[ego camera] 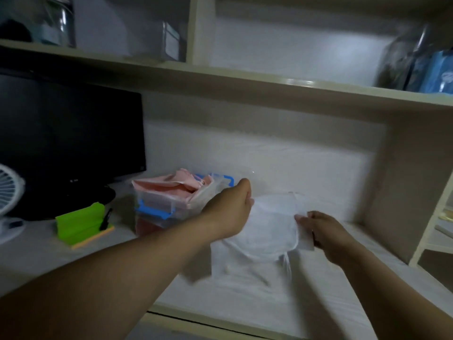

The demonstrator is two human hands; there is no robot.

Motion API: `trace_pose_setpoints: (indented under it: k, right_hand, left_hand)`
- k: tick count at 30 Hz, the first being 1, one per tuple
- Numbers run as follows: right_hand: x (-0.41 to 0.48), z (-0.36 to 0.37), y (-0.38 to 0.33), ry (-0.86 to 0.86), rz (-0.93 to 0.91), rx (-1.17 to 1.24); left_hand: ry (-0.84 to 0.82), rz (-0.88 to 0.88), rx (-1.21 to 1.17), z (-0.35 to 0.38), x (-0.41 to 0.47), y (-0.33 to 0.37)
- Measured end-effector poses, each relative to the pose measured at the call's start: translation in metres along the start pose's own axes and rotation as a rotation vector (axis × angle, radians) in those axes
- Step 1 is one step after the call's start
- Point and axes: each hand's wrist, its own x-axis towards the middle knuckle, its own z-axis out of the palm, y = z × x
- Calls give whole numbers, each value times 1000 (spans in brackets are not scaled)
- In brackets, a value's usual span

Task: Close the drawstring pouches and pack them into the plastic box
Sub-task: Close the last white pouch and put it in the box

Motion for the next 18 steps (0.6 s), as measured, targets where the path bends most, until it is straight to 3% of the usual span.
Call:
trace_pose_setpoints:
  k: [5,10,15,18]
  right_hand:
    - [34,60,-91,-27,-310,15]
    - [57,148,-150,-27,-543,-259]
    - [88,242,-165,-296,-536,-715]
    - [105,278,-154,-463,-433,-965]
  left_hand:
    - [197,-64,-30,-83,45,-14]
    - [307,-295,14,-131,76,-82]
    - [246,-543,179,-124,75,-147]
    - [216,-405,259,-109,72,-161]
